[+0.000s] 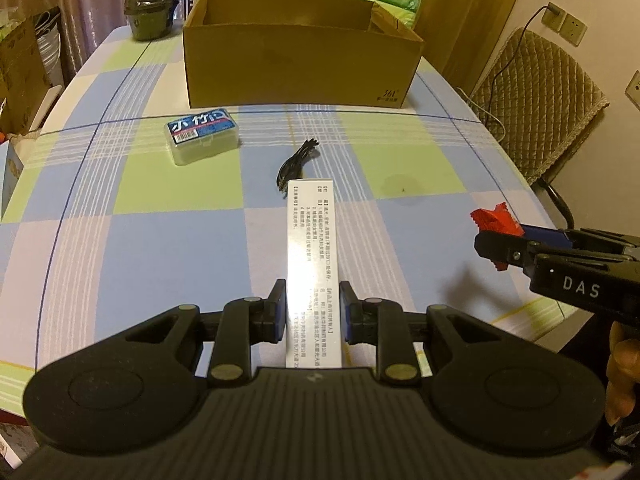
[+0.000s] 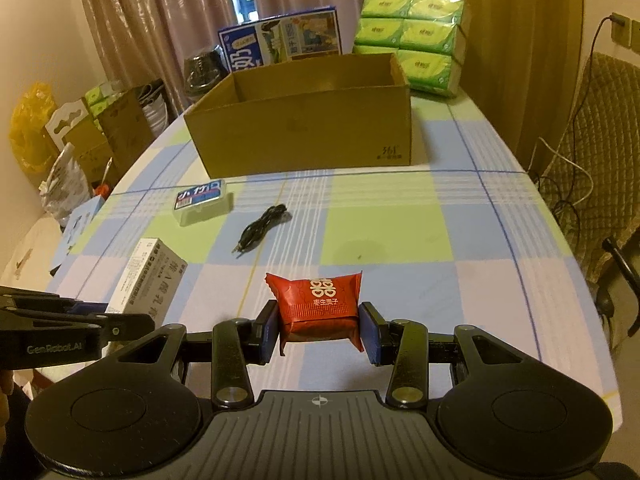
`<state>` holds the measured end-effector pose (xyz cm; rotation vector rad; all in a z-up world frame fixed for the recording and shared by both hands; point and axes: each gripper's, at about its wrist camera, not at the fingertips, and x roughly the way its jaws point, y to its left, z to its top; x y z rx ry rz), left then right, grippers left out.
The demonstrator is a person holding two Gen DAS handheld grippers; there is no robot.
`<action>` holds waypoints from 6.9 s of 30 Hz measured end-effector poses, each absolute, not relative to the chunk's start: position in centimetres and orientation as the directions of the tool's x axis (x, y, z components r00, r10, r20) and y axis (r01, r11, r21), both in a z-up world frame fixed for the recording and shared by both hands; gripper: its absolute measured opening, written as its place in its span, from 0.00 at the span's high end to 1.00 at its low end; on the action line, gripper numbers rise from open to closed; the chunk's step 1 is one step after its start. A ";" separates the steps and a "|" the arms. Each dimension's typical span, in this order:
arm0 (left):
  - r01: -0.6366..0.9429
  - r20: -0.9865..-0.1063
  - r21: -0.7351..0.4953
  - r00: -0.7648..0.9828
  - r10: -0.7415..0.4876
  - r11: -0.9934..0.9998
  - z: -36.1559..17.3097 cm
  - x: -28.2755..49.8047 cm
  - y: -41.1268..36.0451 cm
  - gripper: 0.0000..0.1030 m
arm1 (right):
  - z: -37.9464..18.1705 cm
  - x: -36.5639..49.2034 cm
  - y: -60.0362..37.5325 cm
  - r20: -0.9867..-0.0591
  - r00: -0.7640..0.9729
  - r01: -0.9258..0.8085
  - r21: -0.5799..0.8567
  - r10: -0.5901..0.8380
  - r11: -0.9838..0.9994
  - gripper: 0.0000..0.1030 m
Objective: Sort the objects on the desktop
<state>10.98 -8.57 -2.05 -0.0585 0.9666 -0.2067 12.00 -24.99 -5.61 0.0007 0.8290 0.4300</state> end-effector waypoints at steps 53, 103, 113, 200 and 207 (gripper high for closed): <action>0.159 -0.765 -0.142 0.609 -0.210 0.977 2.6 15.2 -7.9 0.79 | -1.4 17.5 -23.8 -0.678 0.642 -0.365 0.140 0.358 0.920 0.62; 0.180 -0.733 -0.128 0.645 -0.215 0.975 5.1 28.7 -7.0 0.79 | 1.0 31.0 -20.0 -0.650 0.665 -0.429 0.070 0.367 0.901 0.62; 0.184 -0.725 -0.120 0.655 -0.213 0.975 7.2 33.8 -6.0 0.79 | 2.0 35.7 -17.8 -0.649 0.661 -0.446 0.063 0.376 0.893 0.62; 0.139 -0.720 -0.073 0.678 -0.149 0.988 9.5 28.4 -0.7 0.06 | 5.2 31.3 -18.3 -0.653 0.647 -0.454 0.083 0.393 0.887 0.02; 0.133 -0.728 -0.060 0.672 -0.134 0.989 9.9 25.1 0.0 0.01 | 4.9 27.8 -19.0 -0.665 0.638 -0.468 0.067 0.389 0.881 0.02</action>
